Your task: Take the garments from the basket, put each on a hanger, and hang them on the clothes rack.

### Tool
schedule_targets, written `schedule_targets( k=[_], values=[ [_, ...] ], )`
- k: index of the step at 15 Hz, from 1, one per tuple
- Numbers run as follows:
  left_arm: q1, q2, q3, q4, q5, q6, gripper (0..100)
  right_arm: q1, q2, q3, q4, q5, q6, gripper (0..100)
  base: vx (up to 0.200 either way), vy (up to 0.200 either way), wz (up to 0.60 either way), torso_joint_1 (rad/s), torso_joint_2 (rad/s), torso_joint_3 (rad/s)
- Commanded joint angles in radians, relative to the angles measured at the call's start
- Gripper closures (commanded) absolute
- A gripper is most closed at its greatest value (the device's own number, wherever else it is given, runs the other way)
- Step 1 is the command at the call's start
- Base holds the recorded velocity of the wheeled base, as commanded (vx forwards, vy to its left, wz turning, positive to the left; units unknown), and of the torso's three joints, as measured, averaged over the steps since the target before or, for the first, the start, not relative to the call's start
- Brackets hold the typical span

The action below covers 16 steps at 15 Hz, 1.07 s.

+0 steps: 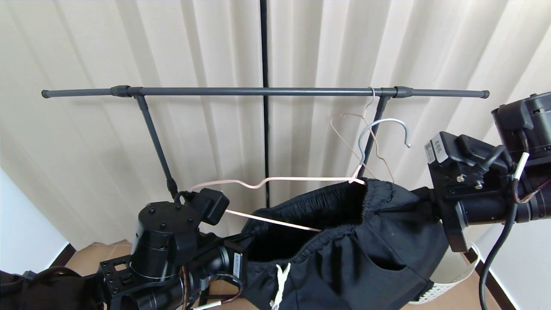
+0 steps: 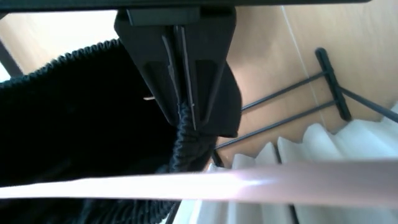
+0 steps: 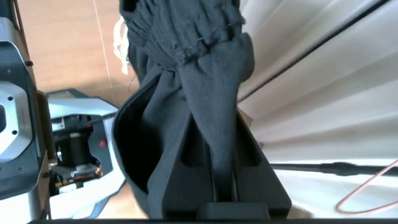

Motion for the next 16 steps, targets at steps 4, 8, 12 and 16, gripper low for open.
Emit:
schedule_targets(
  k=[4,8,12,16],
  values=[
    [-0.002,0.004,0.001,-0.002,0.0,0.046,100,-0.053,-0.025,0.056,-0.024,0.005,0.026,100,0.0,0.0,0.0,0.0,0.0,0.0],
    [-0.037,0.009,0.009,-0.002,-0.045,0.152,100,-0.03,-0.028,0.058,-0.024,0.005,0.037,100,0.0,0.0,0.0,0.0,0.0,0.0],
    [-0.074,0.05,0.009,-0.011,-0.052,0.262,100,-0.019,-0.023,0.061,-0.023,0.005,0.042,100,0.0,0.0,0.0,0.0,0.0,0.0],
    [-0.085,0.064,0.073,-0.163,-0.054,0.313,100,-0.01,-0.019,0.065,-0.021,0.005,0.042,100,0.0,0.0,0.0,0.0,0.0,0.0]
  ],
)
